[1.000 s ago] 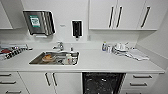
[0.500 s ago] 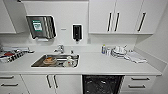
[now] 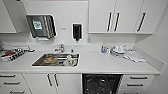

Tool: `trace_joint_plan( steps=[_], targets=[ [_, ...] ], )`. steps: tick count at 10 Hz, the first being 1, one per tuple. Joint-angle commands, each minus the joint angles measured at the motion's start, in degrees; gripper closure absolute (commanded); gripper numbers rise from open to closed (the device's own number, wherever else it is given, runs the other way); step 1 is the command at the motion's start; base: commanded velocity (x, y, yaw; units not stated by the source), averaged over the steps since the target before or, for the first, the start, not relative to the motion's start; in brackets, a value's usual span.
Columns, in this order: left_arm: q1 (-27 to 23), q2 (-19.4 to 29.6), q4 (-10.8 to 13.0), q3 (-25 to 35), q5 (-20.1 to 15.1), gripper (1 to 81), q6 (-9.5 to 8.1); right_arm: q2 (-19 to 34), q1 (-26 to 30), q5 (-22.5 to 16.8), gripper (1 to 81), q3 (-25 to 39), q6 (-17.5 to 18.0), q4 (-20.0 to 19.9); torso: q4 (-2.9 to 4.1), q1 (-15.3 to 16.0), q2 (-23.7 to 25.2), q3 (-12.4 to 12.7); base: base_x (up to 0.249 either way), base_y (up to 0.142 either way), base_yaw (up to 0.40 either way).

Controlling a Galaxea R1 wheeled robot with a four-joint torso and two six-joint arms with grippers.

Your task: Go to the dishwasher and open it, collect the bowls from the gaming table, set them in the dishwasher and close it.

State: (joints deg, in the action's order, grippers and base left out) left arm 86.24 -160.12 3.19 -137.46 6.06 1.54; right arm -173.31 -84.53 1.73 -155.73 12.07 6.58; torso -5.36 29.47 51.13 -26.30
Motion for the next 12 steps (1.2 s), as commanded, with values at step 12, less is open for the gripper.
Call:
trace_joint_plan(
  steps=[12],
  targets=[
    [-2.3,-1.9,-0.3,-3.2,-3.2,1.0,0.13,0.8,3.0,-3.0,1.0,1.6,0.1,0.3,0.0,-17.5,-26.8,10.1,0.0,0.0,0.0]
  ],
)
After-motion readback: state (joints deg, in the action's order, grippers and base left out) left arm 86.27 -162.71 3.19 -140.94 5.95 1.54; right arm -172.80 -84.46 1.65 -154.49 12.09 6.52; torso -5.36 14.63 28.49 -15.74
